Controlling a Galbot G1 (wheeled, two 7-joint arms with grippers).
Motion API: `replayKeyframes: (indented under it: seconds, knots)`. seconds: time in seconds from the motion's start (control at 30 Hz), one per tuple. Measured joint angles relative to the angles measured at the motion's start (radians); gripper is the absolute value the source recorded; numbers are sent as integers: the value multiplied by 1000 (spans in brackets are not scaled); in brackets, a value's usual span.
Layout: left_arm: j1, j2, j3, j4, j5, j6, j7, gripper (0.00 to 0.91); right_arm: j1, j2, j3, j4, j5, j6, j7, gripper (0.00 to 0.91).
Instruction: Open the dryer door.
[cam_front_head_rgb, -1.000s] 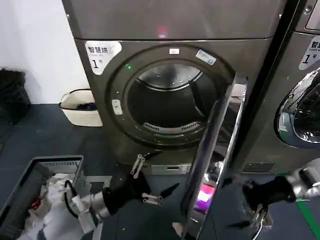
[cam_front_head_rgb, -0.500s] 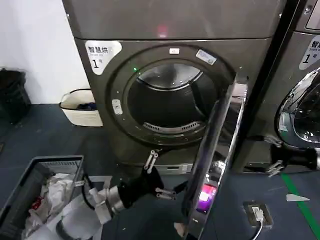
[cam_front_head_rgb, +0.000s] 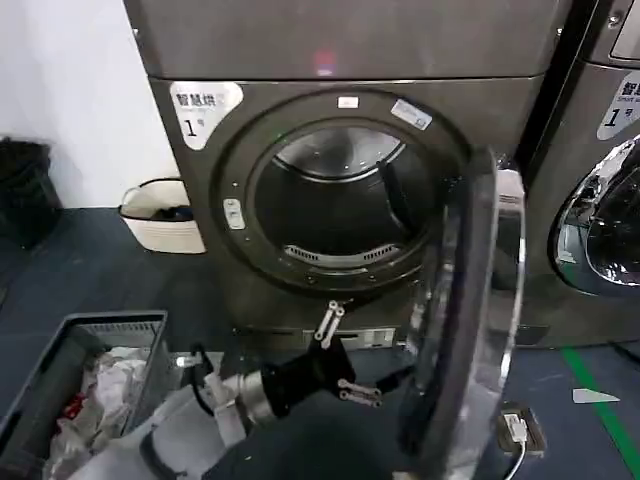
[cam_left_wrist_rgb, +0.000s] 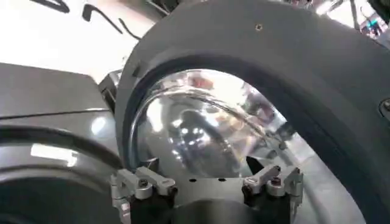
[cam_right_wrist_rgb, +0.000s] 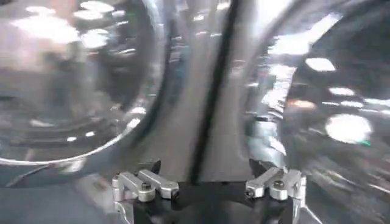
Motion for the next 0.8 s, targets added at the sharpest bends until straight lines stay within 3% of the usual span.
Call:
replayKeyframes:
  seconds: [0.27,0.53,0.67,0.8]
  knots:
    - [-55,-25,59,3,-20,6,-1,907,-409,198,471,-180,3,-4,12,907]
    - [-115,-60,136,24,-23,7,-3,907,-679,425,851,-290,68,9,61,907]
    - [-159,-86,184,40,-30,12,-6,907,-752,518,974,-314,29,20,164,907]
    - [-223,-123,246,69,-32,18,-10,907,-805,611,1058,-311,-13,-11,355,907]
